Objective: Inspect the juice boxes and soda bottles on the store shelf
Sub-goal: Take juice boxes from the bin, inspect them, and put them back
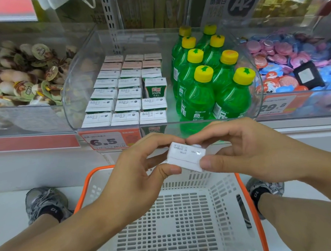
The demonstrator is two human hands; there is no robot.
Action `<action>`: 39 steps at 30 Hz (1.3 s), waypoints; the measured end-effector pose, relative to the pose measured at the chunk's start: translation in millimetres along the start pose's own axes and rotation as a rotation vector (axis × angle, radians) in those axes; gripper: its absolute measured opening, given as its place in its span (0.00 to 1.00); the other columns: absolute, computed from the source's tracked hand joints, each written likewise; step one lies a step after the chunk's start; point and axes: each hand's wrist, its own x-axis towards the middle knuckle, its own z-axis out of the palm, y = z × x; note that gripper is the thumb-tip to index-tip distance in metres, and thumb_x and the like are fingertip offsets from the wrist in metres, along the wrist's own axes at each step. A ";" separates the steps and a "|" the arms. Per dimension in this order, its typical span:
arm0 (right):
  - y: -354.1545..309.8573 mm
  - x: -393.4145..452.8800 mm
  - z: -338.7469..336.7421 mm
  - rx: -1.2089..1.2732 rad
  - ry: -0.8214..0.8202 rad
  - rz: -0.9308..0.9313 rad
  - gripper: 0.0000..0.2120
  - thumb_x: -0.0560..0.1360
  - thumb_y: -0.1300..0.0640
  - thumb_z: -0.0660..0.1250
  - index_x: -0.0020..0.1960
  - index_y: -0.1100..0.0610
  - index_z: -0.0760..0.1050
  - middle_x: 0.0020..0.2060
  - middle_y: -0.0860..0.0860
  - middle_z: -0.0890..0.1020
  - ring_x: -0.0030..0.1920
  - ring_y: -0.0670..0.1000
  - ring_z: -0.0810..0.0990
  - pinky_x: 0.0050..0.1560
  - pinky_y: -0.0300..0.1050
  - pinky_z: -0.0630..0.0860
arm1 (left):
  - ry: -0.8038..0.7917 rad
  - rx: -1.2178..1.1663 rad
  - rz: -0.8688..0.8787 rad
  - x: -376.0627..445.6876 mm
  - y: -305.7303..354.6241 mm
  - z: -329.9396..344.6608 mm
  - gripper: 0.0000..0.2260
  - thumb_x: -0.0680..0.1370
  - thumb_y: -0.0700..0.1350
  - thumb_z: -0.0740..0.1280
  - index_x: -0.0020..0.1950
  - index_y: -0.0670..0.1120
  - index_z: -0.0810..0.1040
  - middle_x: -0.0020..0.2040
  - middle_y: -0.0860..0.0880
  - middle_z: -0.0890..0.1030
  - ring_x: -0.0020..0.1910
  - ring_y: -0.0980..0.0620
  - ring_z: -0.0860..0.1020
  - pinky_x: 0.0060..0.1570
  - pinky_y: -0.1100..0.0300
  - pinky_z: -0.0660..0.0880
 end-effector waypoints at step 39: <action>-6.5 4.8 22.0 0.233 -0.118 0.254 0.21 0.62 0.46 0.81 0.51 0.54 0.83 0.47 0.55 0.86 0.48 0.60 0.86 0.54 0.55 0.83 | 0.216 -0.419 -0.400 7.2 12.2 -5.1 0.19 0.74 0.53 0.64 0.52 0.39 0.82 0.46 0.38 0.86 0.46 0.36 0.84 0.43 0.55 0.83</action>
